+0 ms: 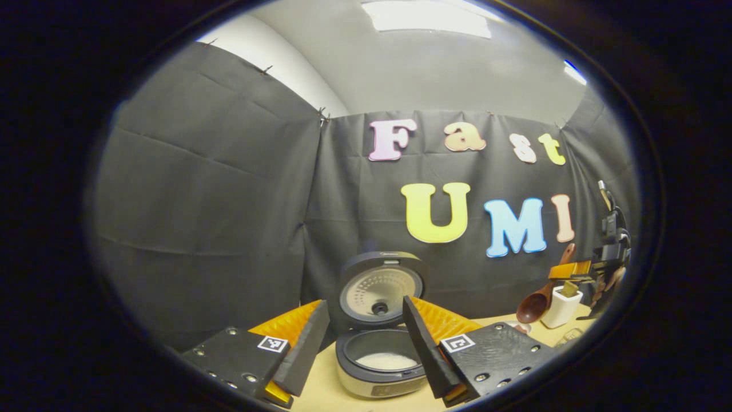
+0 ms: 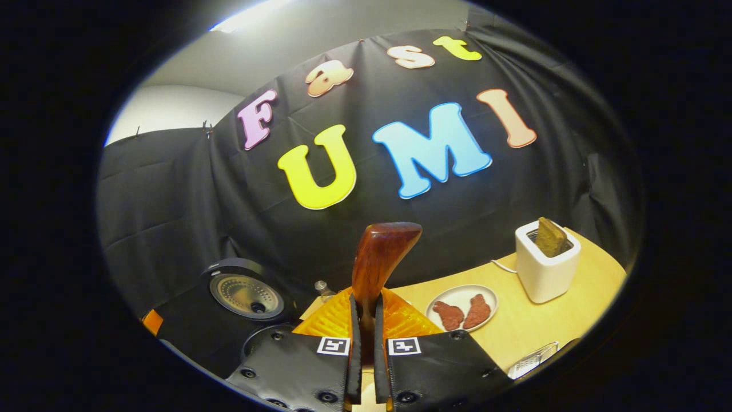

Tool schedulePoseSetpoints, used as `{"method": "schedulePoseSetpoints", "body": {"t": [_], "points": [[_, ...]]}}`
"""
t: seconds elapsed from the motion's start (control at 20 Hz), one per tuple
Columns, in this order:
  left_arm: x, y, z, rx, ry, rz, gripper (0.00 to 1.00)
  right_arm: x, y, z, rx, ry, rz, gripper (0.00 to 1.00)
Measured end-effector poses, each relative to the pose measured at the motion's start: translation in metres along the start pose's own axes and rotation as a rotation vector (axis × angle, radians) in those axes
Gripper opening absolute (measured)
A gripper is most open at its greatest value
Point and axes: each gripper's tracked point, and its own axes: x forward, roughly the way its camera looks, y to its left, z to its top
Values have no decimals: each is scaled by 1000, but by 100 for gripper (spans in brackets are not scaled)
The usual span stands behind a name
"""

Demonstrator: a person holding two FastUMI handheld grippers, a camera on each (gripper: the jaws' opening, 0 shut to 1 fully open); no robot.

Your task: Close the left gripper, press the button to open the rice cooker; take a wooden spoon from the chopstick holder with the right hand, scoop a spoonful of rice and pour it into the rice cooker, then put the wooden spoon back into the chopstick holder.

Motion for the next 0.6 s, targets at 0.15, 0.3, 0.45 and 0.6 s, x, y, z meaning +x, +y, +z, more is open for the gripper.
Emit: {"method": "schedulePoseSetpoints", "body": {"t": [0.15, 0.3, 0.45, 0.6], "points": [[1, -17, 3, -4, -4, -31, 80, -20, -46, 7, 10, -20, -65, 11], [2, -35, 4, -3, -8, -60, 80, -41, -69, 13, 0, -35, -129, 11], [1, -53, 5, -9, -9, -85, 80, -61, -111, 14, -6, -43, -192, 11], [1, -67, 4, -11, -6, -105, 80, -78, -137, 7, -3, -40, -244, 11]]}}
